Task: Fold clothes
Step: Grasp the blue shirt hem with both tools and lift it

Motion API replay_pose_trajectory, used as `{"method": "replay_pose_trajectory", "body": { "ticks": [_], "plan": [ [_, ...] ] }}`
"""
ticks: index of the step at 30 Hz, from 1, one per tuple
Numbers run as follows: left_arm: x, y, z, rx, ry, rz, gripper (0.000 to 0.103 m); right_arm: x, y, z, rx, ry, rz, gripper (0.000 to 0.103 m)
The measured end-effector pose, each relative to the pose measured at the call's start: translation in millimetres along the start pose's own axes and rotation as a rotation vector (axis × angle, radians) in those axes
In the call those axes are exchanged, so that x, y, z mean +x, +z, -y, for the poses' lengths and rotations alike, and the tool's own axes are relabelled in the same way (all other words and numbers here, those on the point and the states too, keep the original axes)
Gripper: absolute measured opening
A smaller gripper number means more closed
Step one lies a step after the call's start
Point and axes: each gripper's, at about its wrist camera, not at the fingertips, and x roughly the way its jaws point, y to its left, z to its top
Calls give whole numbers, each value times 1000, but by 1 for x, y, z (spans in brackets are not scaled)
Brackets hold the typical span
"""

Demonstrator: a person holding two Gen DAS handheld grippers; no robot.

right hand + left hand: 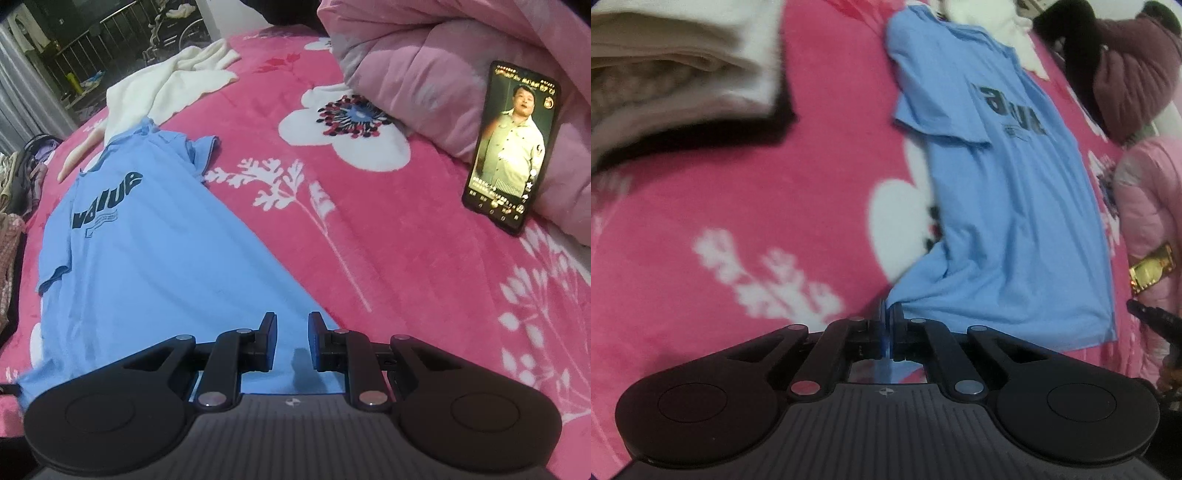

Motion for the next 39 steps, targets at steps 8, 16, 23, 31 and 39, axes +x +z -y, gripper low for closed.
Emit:
{"method": "replay_pose_trajectory", "body": {
  "ticks": [8,16,23,31,39],
  "plan": [
    [12,-13,-18,-29,-42,-76,32,11,4,20,72,25,-57,38],
    [20,-27,-23,-6,-103,-62,36,31,15,45,204,149,-194,54],
    [25,-40,-11,102,-98,-72,31,54,15,59,264,208,-320,53],
    [32,-44,-6,73,-33,-37,4,46,20,45,221,276,-351,40],
    [3,-15,-15,-90,-243,36,2,23,44,27,273,431,-240,8]
  ]
}}
